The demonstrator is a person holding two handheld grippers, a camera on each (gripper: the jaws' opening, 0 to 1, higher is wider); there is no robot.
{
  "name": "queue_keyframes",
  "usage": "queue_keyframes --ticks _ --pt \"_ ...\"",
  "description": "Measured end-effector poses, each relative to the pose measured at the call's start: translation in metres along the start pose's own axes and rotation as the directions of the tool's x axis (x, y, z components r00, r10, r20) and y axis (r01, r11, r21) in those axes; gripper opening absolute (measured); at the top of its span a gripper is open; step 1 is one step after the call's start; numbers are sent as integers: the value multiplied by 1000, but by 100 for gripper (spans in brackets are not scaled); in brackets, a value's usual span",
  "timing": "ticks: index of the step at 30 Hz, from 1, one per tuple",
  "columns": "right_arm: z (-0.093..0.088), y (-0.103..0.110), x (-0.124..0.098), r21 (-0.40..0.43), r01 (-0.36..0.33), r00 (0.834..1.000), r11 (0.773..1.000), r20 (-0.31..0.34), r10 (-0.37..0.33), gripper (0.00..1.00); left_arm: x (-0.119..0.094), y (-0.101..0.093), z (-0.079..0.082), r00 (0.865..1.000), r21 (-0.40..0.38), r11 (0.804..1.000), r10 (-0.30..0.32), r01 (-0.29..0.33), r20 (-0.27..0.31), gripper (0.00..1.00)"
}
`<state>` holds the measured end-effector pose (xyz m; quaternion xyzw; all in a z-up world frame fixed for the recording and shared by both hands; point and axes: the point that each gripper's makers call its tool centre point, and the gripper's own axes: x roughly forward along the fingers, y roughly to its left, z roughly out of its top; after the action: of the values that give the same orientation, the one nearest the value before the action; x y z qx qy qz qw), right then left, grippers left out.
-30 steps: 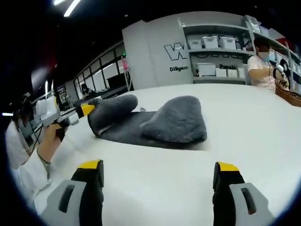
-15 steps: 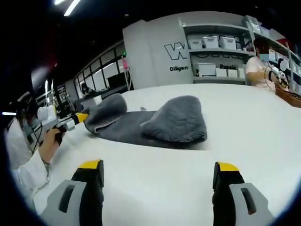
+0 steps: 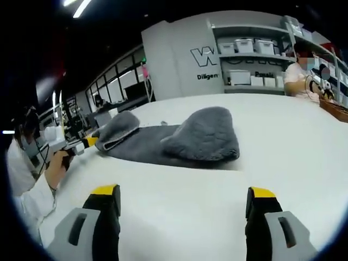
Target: Open the folded towel by lifting each exposed corner and separating the folded layers until the towel lies flat within the target outline without major curled edges
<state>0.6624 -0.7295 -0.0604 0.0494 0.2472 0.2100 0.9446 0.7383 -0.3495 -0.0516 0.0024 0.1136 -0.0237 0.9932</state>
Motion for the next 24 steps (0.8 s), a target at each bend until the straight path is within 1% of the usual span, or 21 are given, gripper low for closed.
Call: queue_keyframes --ticks 5,8,10,12,17,21,24 --pt "1 0 0 11 -4 1000 1000 9 4 96 0 11 -5 999 -20 999 30 -31 -23 6" --pt "1 -2 0 11 0 1000 1000 7 0 96 0 16 -12 998 -28 999 43 -44 -48 7" --pt "1 -2 1 11 -2 1000 1000 6 2 96 1 21 -18 995 -18 998 64 -65 -72 7" --pt "1 -2 1 10 -2 1000 1000 5 2 96 1 25 -20 994 -1 997 83 -83 -77 7" --pt "-1 -1 1 8 -3 1000 1000 -3 3 96 1 32 -21 990 26 994 106 -104 -95 8" --pt "-3 -1 2 7 -4 1000 1000 -11 4 96 5 39 -22 989 24 995 101 -99 -105 8" --pt "-3 -1 2 8 -6 1000 1000 -13 6 96 6 46 -20 988 47 993 115 -111 -106 9"
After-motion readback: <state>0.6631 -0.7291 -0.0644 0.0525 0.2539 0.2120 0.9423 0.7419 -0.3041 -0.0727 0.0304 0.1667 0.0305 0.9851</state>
